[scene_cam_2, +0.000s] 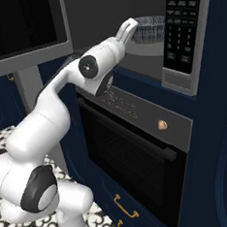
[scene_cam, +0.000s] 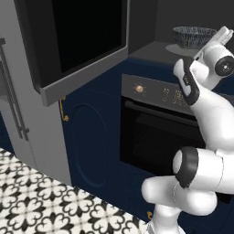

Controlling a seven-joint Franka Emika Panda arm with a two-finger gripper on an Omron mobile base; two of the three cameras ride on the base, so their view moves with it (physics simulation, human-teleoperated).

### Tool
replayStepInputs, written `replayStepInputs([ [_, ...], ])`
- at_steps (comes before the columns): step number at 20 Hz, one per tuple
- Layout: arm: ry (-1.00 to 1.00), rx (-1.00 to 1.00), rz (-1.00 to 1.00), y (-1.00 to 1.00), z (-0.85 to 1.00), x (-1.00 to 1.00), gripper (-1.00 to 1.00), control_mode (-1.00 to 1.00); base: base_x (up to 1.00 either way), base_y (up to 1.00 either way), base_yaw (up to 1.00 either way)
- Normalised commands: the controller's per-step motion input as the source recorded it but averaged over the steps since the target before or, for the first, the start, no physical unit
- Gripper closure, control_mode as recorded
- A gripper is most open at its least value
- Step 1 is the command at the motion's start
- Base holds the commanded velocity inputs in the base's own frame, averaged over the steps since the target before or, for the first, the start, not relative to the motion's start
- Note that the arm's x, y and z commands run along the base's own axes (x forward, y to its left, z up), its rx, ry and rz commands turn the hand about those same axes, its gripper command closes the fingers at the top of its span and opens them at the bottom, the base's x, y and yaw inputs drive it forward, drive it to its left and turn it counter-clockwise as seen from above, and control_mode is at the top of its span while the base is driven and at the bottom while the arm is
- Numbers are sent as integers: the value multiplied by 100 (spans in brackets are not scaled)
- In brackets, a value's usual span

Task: Pick the garlic from the sink and place it in the bowl. Then pick the bowl and place it in the microwave. Then close the microwave door and press the start button.

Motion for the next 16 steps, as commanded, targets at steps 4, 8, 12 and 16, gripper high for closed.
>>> replayStepInputs([
  [4, -15, 2, 7, 45, 65, -100, -100, -100, 0, 0, 0],
  [8, -1, 0, 3, 54, 59, -100, -100, -100, 0, 0, 0],
  [12, 6, -13, 0, 28, 41, -100, -100, -100, 0, 0, 0],
  [16, 32, -22, -3, 61, 16, -100, -100, -100, 0, 0, 0],
])
